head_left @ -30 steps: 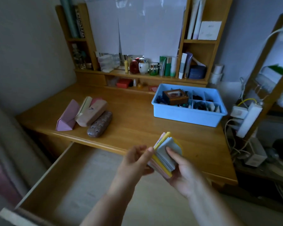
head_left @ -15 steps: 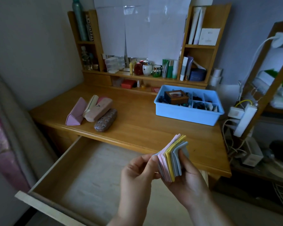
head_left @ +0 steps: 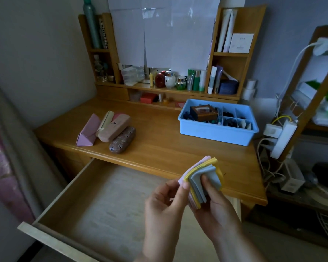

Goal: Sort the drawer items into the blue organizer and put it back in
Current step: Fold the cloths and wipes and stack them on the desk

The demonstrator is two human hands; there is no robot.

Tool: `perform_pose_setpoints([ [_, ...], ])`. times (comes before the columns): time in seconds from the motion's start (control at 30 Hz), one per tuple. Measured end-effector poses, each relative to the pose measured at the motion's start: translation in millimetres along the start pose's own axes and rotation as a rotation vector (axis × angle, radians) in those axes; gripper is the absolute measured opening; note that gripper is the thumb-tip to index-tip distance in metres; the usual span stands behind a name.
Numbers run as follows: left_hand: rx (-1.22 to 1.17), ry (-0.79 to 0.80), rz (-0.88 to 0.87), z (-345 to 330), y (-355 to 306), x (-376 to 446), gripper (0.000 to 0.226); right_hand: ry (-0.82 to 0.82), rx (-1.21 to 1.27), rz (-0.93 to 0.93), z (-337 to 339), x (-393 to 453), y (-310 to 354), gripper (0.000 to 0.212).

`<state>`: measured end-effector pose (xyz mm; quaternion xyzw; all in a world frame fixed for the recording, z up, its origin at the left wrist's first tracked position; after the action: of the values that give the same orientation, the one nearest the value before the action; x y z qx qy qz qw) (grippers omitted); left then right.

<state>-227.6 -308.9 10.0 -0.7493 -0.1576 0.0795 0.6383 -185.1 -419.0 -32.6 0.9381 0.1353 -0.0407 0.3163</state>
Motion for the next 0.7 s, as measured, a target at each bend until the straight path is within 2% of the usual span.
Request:
perform_pose_setpoints([
  [0.03,0.004,-0.005,-0.001,1,0,0,0.005,-0.001,0.003,0.003,0,0,0,0.030],
  [0.13,0.028,-0.006,0.003,5,3,3,0.019,-0.009,0.030,-0.024,0,-1,-3,0.031],
  [0.27,-0.066,0.104,0.016,-1,-1,6,0.022,0.007,0.083,-0.100,-4,-4,-8,0.034],
  [0.37,-0.087,0.153,0.009,-3,-6,9,0.021,0.049,0.026,-0.097,-8,-6,-6,0.035],
  [0.57,0.033,0.063,0.070,3,1,12,0.029,0.079,-0.239,0.126,-11,-5,12,0.023],
  [0.7,-0.001,0.074,0.123,-1,7,11,0.032,-0.031,-0.449,0.246,-2,-5,22,0.030],
])
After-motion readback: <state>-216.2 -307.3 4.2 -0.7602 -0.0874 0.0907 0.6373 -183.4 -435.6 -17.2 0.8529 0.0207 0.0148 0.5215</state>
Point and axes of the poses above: each hand's wrist, its own x-axis towards the middle knuckle, its own z-axis out of the back of the hand, y = z × x, the point moved 8 cm from there along x, towards the middle knuckle, and after that the axes turned 3 degrees about x, right-handed, at the moved point
